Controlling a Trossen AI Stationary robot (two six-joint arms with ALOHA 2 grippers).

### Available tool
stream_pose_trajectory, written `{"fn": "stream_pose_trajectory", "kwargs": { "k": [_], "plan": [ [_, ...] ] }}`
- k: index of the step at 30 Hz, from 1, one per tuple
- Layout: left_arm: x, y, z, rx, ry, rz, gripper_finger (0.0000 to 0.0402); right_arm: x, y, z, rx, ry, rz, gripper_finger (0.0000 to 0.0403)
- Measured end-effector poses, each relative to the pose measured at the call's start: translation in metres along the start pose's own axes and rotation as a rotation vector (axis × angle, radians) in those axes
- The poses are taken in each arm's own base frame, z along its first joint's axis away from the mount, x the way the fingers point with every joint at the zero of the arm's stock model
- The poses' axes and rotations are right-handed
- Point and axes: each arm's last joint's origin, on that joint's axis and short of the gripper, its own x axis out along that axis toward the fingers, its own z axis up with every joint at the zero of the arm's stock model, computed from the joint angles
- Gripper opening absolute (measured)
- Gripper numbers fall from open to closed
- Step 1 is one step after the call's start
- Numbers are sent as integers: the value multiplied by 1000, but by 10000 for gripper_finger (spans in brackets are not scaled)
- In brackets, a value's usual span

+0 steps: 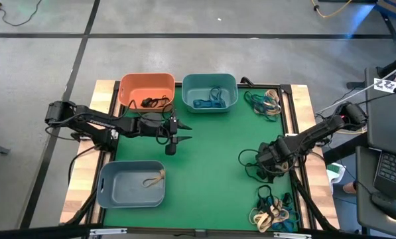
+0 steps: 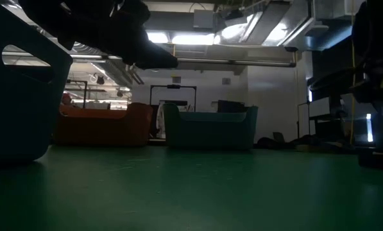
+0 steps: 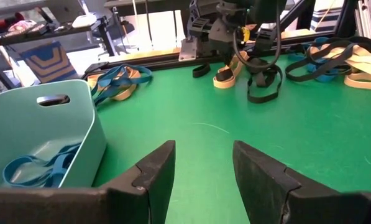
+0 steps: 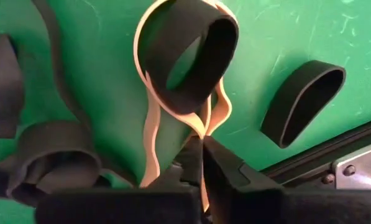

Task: Sort rubber bands into baskets
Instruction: Put the white rubber band into the blue bin

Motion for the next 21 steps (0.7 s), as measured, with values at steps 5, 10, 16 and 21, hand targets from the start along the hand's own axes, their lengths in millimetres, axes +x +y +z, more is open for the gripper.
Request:
{"fn": "stream_pose_trajectory", "kwargs": {
  "k": [5, 10, 16, 21],
  "plan": [
    [0, 0, 0, -4, -5, 1, 159, 5, 0, 0, 28, -1, 12, 13],
    [0, 0, 0, -12, -4, 1, 159, 19, -2, -5, 21, 59, 64, 5],
    [0, 0, 1, -12, -14, 2, 159, 1, 3, 1, 25, 2, 58, 1],
    [0, 0, 3, -21, -27, 6, 159, -42, 8, 8, -8, -79, 23, 1]
  ]
}}
